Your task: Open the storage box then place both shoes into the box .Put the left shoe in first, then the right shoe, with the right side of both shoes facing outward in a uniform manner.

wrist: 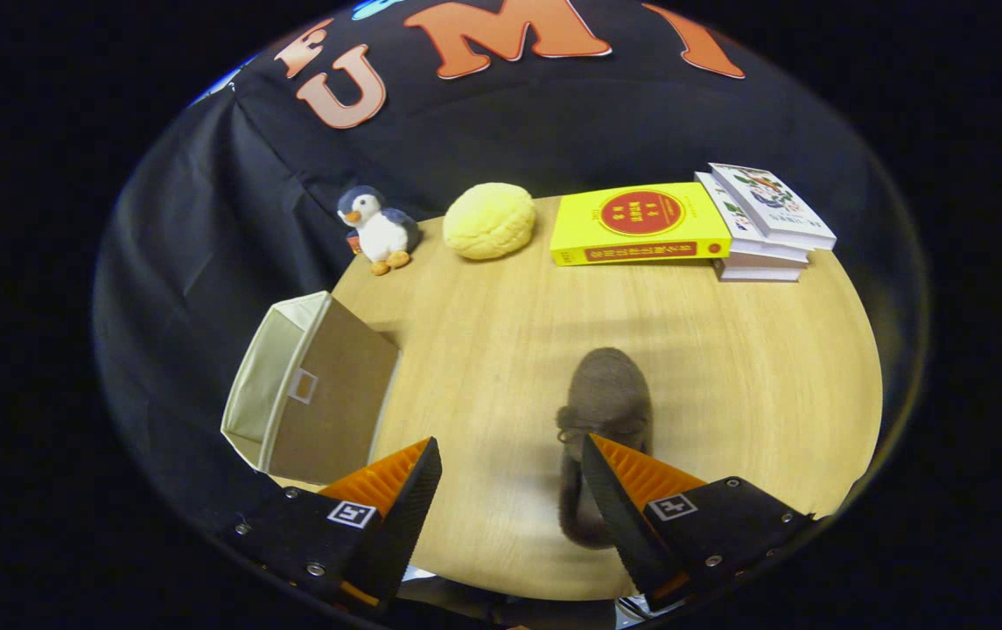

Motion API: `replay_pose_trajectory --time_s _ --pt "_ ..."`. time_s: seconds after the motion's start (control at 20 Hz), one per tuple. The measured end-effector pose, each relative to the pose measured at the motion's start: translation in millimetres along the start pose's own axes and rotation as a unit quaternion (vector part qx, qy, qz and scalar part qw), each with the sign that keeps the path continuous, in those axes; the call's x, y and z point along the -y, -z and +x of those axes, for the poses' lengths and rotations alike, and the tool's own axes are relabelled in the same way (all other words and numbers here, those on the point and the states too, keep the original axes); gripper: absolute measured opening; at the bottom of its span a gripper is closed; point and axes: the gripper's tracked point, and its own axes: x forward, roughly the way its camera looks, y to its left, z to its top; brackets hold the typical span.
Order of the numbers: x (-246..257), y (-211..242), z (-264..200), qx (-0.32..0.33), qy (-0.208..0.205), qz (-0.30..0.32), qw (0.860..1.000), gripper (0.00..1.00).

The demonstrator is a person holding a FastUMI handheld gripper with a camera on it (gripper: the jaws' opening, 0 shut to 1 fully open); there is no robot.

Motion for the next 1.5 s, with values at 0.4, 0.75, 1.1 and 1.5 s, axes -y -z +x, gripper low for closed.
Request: replay_pose_trajectory --time_s 0.4,0.75,1.1,1.5 --pt "73 42 37 -0.03 0.039 -0.054 0.997 0.88" --pt "98 42 76 -0.006 0.062 -0.082 0.995 0.65" --pt "98 30 83 0.017 0.08 -0.059 0.995 0.13" --pt "60 5 47 0.042 0.064 -0.002 0.997 0.04"
